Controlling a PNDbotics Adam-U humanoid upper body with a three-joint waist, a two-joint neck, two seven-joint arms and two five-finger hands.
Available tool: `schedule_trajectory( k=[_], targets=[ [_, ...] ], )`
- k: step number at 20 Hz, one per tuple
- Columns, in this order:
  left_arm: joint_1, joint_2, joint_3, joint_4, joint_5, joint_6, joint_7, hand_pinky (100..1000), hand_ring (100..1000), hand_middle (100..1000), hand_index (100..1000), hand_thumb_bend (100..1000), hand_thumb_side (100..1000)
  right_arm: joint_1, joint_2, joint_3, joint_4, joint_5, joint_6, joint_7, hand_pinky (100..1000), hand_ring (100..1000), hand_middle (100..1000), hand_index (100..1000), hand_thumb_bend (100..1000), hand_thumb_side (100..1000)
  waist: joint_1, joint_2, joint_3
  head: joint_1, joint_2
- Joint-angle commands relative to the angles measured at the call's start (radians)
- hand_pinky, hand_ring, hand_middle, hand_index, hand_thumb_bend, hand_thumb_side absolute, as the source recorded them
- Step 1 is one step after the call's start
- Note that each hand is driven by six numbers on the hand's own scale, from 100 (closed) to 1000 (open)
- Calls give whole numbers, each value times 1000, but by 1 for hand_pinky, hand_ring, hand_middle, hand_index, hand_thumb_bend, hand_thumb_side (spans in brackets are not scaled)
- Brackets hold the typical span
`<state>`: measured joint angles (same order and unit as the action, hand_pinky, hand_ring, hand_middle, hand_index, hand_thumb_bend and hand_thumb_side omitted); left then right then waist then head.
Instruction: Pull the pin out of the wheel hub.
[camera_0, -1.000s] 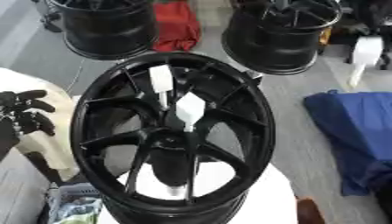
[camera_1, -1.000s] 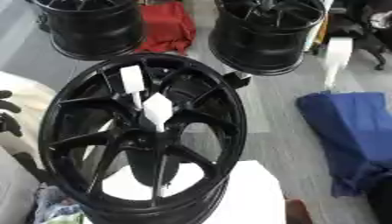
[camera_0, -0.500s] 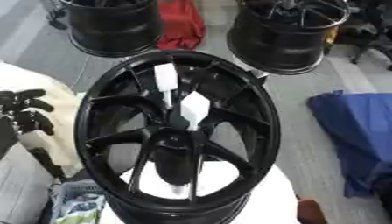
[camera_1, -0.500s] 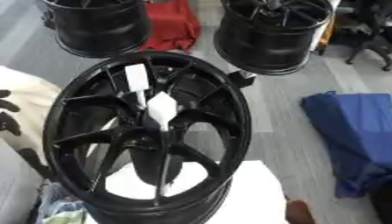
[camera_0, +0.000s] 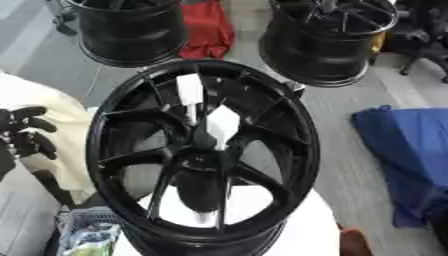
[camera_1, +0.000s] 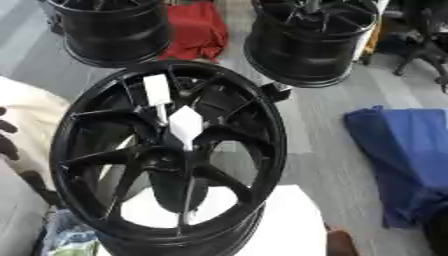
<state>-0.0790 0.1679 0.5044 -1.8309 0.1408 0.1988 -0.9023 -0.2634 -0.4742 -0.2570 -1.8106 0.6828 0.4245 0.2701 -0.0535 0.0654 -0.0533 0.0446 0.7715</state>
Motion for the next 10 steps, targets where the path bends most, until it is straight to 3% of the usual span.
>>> schedule_trajectory(
  k=[1,5,9,10],
  targets=[
    [-13,12,-5,-16,6,6,-5,563,559,644,863,100,887,20,10,39,-95,-51,2,-50,759,742,769,909,392,371,2,-13,2,-3,-1],
    [-14,12,-6,-17,7,7,-5,563,559,644,863,100,887,42,14,62,-121,-112,8,-111,759,742,769,909,392,371,2,-13,3,-4,-1],
    [-15,12,-6,-18,8,7,-5,564,560,644,863,100,887,46,9,71,-92,-173,-20,-172,756,739,766,907,389,370,2,-12,3,-4,-1],
    [-16,8,-8,-17,8,7,-5,565,561,645,862,100,889,56,19,82,-93,-187,-31,-186,740,714,741,898,348,365,8,-9,4,-11,-2]
  ],
)
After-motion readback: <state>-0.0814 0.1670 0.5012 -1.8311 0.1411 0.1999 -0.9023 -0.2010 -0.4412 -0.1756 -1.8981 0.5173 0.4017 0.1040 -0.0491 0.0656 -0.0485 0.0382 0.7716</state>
